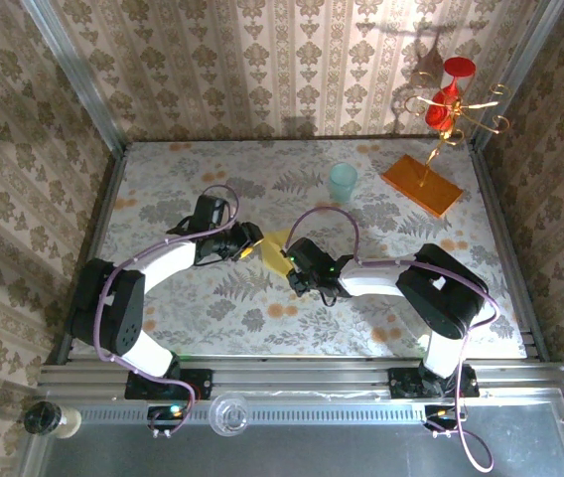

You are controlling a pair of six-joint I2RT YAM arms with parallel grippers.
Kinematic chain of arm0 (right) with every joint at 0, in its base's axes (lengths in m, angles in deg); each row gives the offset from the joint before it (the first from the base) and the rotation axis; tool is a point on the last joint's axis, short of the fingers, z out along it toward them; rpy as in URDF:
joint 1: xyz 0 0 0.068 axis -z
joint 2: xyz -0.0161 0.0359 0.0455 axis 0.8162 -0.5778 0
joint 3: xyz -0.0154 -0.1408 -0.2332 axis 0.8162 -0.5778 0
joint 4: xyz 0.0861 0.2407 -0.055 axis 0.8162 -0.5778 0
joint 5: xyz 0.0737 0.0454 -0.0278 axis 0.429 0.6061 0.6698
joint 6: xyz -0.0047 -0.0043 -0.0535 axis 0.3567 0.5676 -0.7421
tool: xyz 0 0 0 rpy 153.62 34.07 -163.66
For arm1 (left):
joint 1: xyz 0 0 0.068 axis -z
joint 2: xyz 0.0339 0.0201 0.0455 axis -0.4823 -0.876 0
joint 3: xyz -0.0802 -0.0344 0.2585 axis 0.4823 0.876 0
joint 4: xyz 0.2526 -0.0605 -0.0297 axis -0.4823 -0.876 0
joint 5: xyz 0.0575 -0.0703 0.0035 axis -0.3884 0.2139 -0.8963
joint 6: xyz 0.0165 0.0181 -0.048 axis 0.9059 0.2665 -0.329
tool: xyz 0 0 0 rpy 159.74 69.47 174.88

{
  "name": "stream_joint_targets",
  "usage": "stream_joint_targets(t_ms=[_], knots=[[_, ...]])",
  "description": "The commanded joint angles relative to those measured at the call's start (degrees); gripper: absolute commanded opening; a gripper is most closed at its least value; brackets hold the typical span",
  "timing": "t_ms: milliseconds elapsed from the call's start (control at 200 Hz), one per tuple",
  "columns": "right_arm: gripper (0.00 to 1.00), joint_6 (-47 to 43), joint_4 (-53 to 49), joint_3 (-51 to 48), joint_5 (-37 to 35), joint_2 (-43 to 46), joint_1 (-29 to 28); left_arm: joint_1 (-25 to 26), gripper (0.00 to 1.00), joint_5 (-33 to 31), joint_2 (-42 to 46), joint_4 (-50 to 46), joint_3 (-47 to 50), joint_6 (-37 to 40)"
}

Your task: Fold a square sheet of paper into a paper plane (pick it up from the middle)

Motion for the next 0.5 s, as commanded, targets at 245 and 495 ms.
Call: stream_joint_targets(t_ms=[245, 495], knots=[[0.12, 4.90, 5.20, -7.62, 9.62, -0.12, 1.40, 0.39, 0.47, 1.92, 2.32, 4.81, 5.04, -0.99], [0.13, 7.44, 10.51, -12.37, 16.30, 1.40, 4.75, 4.10, 0.50, 4.87, -1.56, 11.72, 6.40, -1.15]])
